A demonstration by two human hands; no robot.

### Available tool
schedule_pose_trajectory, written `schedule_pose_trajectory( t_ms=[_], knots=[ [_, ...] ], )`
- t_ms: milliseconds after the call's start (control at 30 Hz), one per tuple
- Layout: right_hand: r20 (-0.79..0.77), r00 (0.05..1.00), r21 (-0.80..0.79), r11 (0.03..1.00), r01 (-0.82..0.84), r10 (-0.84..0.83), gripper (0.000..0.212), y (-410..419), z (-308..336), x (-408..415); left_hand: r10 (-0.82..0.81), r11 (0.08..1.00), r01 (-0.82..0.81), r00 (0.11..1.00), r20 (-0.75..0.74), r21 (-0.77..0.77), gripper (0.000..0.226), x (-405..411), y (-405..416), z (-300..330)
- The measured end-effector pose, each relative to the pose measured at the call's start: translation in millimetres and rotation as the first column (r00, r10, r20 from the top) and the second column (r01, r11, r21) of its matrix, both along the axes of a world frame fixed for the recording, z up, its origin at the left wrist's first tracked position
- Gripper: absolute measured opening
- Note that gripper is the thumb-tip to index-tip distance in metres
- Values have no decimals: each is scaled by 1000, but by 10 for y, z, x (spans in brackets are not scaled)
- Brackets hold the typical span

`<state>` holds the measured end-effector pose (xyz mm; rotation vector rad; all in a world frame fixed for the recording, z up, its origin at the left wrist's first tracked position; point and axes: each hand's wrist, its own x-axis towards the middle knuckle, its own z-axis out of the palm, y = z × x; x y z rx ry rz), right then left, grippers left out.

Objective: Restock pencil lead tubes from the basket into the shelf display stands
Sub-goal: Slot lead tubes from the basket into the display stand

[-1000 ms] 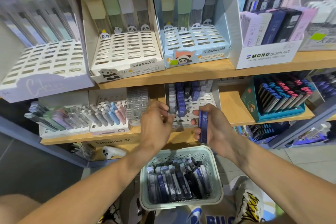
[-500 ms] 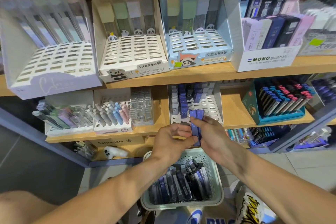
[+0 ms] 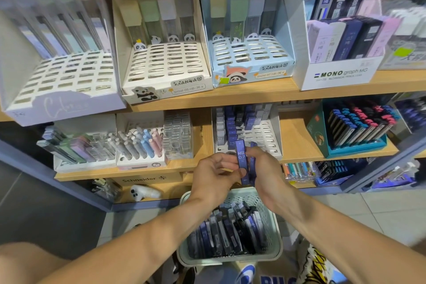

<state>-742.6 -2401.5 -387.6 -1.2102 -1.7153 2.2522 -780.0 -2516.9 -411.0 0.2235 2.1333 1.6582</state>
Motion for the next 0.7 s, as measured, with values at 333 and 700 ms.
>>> schedule_pose_trajectory(
  t_ms=[333, 700],
  knots=[
    [-64, 985, 8, 987, 160, -160, 22, 239, 103, -49, -43, 998, 26, 921, -387, -50, 24, -250, 37, 117],
    [-30, 992, 73, 989, 126, -124, 23, 336, 71, 19, -97, 979, -4, 871, -482, -203, 17, -454, 10, -51]
  ],
)
